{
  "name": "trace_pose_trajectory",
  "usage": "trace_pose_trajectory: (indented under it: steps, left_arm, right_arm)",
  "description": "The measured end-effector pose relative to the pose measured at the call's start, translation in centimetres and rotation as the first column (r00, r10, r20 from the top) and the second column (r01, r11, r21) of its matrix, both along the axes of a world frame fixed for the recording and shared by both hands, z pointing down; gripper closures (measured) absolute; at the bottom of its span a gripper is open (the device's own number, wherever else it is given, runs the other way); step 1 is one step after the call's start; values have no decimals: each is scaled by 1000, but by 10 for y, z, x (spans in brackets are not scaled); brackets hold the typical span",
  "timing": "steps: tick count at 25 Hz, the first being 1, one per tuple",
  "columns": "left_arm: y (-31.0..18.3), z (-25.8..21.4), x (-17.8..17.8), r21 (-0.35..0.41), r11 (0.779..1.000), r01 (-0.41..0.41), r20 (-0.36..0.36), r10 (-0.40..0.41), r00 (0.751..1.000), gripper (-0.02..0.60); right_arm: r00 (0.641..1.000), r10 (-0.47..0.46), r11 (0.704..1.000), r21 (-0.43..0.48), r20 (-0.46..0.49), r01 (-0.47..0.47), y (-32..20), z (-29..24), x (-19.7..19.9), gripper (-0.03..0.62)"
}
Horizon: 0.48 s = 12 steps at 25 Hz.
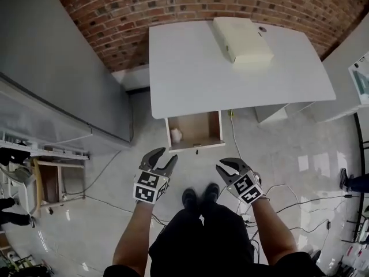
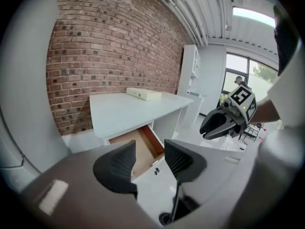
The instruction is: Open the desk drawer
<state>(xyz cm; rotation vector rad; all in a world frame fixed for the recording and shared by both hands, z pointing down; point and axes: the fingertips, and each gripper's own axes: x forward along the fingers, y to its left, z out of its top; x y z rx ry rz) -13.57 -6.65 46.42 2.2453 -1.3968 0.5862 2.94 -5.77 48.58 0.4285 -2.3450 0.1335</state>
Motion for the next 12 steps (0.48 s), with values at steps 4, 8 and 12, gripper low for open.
trace_pose_trajectory:
  steps: [4, 8, 12]
  left_arm:
    - [-5, -56, -5, 106, 993, 50, -102, -39, 994, 391]
    - [6, -98, -8, 173, 982, 71, -157, -44, 987, 442]
    - [17, -128, -6, 198, 978, 61, -157, -30, 987, 462]
  right_arm:
    - [997, 59, 998, 10, 45, -59, -7, -34, 8, 524]
    - [986, 121, 992, 24, 112, -124, -11, -75, 15, 540]
    - [967, 159, 985, 36, 201, -169, -14, -117, 21, 553]
